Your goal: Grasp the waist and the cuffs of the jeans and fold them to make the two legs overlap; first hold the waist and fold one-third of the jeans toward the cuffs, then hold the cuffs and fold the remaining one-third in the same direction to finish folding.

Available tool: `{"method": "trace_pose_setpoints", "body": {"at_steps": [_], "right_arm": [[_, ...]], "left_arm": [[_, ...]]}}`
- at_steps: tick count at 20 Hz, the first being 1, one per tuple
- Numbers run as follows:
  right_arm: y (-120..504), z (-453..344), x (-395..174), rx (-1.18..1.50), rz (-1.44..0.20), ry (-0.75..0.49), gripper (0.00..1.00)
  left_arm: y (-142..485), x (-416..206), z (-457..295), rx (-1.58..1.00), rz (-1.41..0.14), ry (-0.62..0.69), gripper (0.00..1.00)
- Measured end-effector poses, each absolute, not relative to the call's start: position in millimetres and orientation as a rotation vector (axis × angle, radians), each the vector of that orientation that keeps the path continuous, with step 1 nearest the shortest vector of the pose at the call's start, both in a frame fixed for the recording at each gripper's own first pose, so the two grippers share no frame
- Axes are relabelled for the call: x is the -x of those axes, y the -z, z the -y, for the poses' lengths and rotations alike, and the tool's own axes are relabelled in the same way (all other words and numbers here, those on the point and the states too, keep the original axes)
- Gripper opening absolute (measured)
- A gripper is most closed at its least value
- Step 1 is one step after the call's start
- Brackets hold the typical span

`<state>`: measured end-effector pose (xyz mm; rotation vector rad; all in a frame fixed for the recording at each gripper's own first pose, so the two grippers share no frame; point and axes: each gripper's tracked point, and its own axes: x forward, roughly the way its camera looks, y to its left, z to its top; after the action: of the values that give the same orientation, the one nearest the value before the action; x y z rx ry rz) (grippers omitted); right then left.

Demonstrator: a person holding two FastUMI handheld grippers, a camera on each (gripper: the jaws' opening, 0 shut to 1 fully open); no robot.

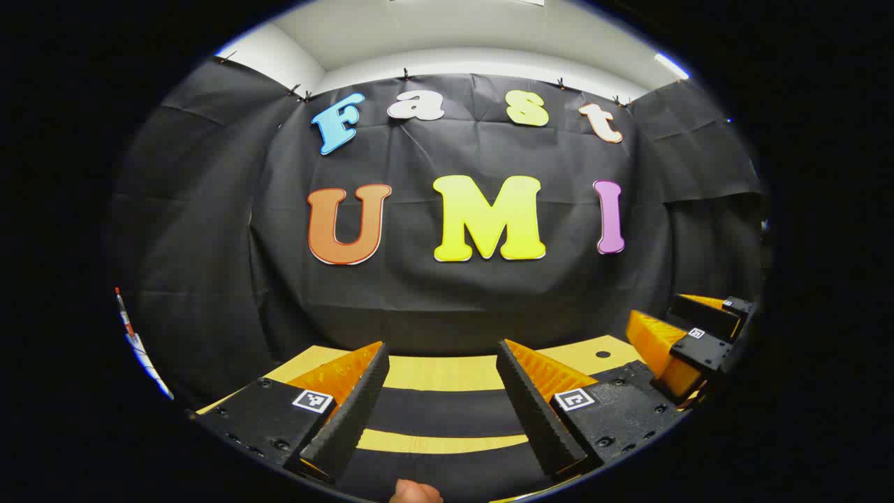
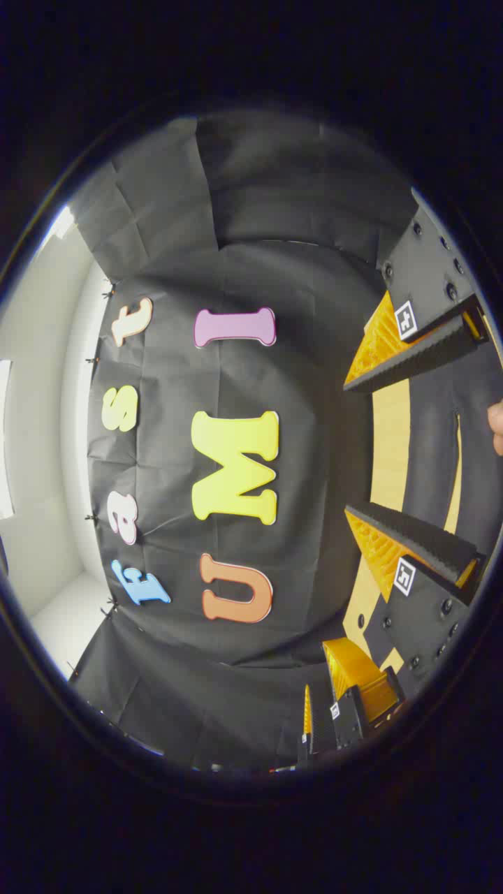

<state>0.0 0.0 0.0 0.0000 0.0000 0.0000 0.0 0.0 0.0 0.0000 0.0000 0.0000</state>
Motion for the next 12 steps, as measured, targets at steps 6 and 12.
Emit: {"method": "trace_pose_setpoints", "body": {"at_steps": [6,12], "right_arm": [[-17,-4,-2,0.016,0.026,-0.016,0.96],[-34,-9,2,0.013,0.068,-0.007,0.99]], "left_arm": [[-7,-3,-2,-0.038,0.013,-0.008,0.94],[-27,-2,-15,-0.031,0.056,-0.012,0.99]]}}
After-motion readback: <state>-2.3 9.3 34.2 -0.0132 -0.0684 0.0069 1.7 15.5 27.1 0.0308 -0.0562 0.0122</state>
